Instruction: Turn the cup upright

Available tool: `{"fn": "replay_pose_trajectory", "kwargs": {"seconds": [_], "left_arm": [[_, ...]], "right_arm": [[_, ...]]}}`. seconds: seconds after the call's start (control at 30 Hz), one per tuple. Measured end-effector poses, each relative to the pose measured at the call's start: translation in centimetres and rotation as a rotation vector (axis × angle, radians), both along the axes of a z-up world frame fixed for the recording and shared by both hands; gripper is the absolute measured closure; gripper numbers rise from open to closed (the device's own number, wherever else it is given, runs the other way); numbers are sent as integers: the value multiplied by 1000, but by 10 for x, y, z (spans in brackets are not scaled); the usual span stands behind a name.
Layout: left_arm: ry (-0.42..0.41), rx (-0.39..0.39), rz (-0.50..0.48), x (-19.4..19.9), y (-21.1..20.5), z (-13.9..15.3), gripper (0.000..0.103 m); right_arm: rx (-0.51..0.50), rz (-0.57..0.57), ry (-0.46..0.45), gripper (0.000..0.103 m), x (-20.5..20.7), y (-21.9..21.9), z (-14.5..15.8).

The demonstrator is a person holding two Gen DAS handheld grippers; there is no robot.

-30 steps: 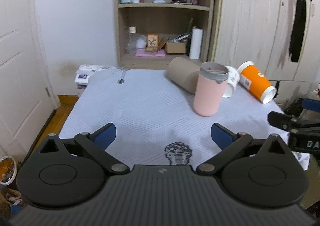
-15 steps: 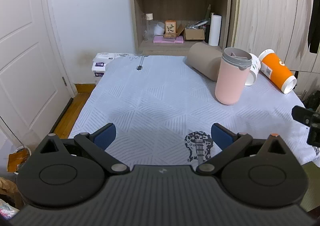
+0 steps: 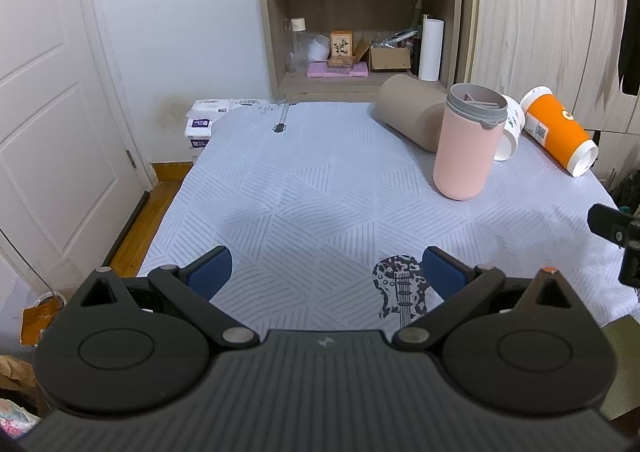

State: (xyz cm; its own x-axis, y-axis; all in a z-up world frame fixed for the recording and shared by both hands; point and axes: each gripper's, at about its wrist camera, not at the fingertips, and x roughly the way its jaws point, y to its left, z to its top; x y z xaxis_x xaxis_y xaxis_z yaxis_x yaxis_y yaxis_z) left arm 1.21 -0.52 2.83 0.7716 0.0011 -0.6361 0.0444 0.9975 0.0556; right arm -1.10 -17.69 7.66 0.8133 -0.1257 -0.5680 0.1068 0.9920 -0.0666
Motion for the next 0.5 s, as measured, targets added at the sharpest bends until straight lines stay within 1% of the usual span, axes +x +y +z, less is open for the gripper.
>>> {"fn": "replay_pose_trajectory", "kwargs": {"seconds": [0.5], "left_arm": [[19,10,-4,2,-2,-1,0]], "right_arm": [[1,-2,3,0,0,-1,0]]}}
